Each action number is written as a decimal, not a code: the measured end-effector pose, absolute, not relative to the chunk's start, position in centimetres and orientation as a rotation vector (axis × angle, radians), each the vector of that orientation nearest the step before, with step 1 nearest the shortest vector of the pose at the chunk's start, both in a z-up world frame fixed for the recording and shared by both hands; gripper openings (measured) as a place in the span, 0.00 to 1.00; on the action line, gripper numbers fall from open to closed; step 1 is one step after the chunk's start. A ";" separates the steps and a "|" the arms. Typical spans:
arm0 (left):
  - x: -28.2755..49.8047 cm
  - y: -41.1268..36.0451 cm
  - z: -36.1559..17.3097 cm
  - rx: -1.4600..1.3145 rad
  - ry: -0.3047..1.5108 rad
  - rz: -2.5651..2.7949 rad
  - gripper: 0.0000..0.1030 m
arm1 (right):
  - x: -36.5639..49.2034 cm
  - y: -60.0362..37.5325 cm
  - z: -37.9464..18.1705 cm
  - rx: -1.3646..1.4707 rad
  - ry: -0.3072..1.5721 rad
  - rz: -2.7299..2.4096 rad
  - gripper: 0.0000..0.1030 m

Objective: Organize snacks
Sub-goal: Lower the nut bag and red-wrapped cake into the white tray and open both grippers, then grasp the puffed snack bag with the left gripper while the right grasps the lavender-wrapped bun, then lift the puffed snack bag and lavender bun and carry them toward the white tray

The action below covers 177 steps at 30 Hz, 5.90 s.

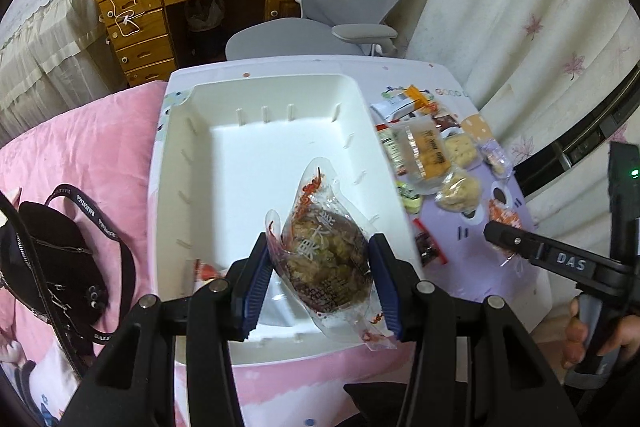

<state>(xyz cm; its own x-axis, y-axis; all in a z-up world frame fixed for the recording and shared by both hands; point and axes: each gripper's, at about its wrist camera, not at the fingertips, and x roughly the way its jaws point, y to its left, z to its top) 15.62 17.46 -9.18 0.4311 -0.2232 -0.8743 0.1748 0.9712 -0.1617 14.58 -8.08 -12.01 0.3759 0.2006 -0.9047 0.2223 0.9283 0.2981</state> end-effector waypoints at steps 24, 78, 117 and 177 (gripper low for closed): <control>14.8 24.2 -10.3 -0.145 1.108 -0.122 0.77 | 15.3 2.2 -9.4 0.218 1.126 0.196 0.57; 17.9 -8.5 -14.6 -0.192 1.347 -0.106 0.91 | 17.0 -29.0 -14.1 0.052 1.206 0.252 0.60; 27.8 -9.4 -26.8 -0.220 1.582 0.033 0.73 | 25.4 -29.5 -24.1 -0.058 0.976 0.242 0.67; 11.6 8.7 -6.6 -0.257 1.414 -0.184 0.60 | 10.4 -10.8 -10.4 -0.030 0.990 0.527 0.63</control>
<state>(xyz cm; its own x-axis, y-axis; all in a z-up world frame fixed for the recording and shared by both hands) 11.61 8.67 -6.57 0.1489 -0.2781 -0.9490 -0.0262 0.9582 -0.2849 10.44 -10.78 -10.45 0.4342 0.4103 -0.8020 -0.4365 0.8746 0.2111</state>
